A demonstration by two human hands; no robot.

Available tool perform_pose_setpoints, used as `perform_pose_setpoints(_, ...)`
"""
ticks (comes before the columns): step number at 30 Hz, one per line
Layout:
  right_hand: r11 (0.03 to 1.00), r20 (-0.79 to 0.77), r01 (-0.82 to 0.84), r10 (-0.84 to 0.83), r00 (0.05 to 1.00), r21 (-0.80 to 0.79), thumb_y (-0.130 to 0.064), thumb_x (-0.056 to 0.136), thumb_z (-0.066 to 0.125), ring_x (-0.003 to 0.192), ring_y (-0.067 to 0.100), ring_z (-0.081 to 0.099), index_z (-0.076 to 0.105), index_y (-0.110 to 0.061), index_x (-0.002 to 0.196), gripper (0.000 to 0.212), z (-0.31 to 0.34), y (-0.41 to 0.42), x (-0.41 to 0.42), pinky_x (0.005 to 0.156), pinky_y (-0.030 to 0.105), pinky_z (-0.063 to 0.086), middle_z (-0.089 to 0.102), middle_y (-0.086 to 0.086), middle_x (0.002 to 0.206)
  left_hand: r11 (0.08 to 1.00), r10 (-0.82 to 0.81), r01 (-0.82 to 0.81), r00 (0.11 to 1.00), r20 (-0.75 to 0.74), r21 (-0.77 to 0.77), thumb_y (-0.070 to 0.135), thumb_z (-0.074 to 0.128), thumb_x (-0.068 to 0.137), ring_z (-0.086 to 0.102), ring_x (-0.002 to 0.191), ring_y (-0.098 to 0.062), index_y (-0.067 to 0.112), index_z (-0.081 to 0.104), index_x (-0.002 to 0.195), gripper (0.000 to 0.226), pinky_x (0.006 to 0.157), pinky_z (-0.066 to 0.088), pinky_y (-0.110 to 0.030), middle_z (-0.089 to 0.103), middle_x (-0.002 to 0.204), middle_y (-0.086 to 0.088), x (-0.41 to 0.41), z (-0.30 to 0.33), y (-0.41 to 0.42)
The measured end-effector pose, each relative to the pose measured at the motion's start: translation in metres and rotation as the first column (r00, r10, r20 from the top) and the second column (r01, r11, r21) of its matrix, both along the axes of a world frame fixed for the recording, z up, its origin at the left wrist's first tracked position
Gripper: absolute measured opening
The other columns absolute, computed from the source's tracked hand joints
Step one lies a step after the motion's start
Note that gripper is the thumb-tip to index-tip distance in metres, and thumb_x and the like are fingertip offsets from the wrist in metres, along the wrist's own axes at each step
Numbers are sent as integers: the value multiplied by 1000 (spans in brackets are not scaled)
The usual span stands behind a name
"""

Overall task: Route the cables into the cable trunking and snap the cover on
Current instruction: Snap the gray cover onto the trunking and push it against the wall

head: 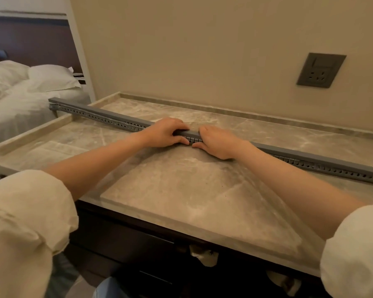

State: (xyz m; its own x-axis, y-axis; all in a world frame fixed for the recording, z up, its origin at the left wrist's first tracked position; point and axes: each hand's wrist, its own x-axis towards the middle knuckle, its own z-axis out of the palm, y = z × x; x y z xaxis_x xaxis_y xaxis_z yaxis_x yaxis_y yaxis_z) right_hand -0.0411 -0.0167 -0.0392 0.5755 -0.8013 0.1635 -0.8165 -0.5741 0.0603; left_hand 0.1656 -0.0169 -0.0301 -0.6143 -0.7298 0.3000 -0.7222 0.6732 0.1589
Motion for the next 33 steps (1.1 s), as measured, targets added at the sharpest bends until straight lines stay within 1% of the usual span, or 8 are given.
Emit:
perform_pose_setpoints(8,1000,0,-4,4,1000,10,-45,97,34,79,20,43,41,-13,95,32,1,3,2,72,34,40,51,8,97,966,203,-216,974,99,140,37,73,77,61,81,-22,15,69,103,35,73,47,-36,71,92,-4,80,24,-17)
perform_pose_setpoints(12,1000,16,-7,6,1000,8,-43,98,32,76,19,44,36,-17,88,28,2,4,5,70,32,36,44,1,88,946,272,-275,961,46,171,28,72,79,61,84,-18,16,69,107,31,74,45,-30,72,98,-4,113,27,-19)
perform_pose_setpoints(17,995,33,7,-4,999,-101,-41,99,30,71,20,45,37,-17,86,28,-3,6,3,63,33,35,44,0,84,959,284,-280,951,-126,47,18,73,79,62,99,-24,6,68,112,35,90,46,-34,70,109,-11,111,5,-17)
perform_pose_setpoints(20,991,8,-9,10,1000,-133,-39,99,30,72,18,43,38,-16,88,27,-3,7,7,63,32,34,43,0,85,964,267,-266,951,-159,26,16,73,79,63,100,-25,5,68,110,34,92,47,-37,70,109,-12,114,2,-17)
perform_pose_setpoints(24,994,15,-14,16,1000,-112,-41,98,30,75,18,43,42,-13,93,31,-3,6,6,65,31,35,49,3,92,962,273,-273,939,-209,30,17,72,80,60,106,-23,5,65,115,38,97,42,-29,68,114,-11,115,-5,-17)
perform_pose_setpoints(26,990,21,-15,18,1000,-142,-43,97,31,77,16,42,43,-12,97,33,-4,7,7,65,31,36,52,5,96,961,276,-276,936,-220,31,17,70,81,58,108,-23,6,64,117,39,96,38,-27,67,116,-10,115,-8,-17)
perform_pose_setpoints(29,986,10,-33,35,999,-166,-47,96,30,80,16,43,46,-12,100,38,-4,5,21,67,31,37,54,6,100,963,266,-269,942,-206,17,19,68,83,56,110,-24,7,62,120,39,99,37,-30,65,118,-9,115,-10,-15)
perform_pose_setpoints(33,994,3,-67,67,998,-92,-45,98,27,83,19,44,46,-9,104,41,2,-6,56,72,32,37,52,10,102,970,244,-243,957,-155,26,24,65,85,56,114,-23,9,60,124,41,99,39,-31,64,123,-9,118,-7,-14)
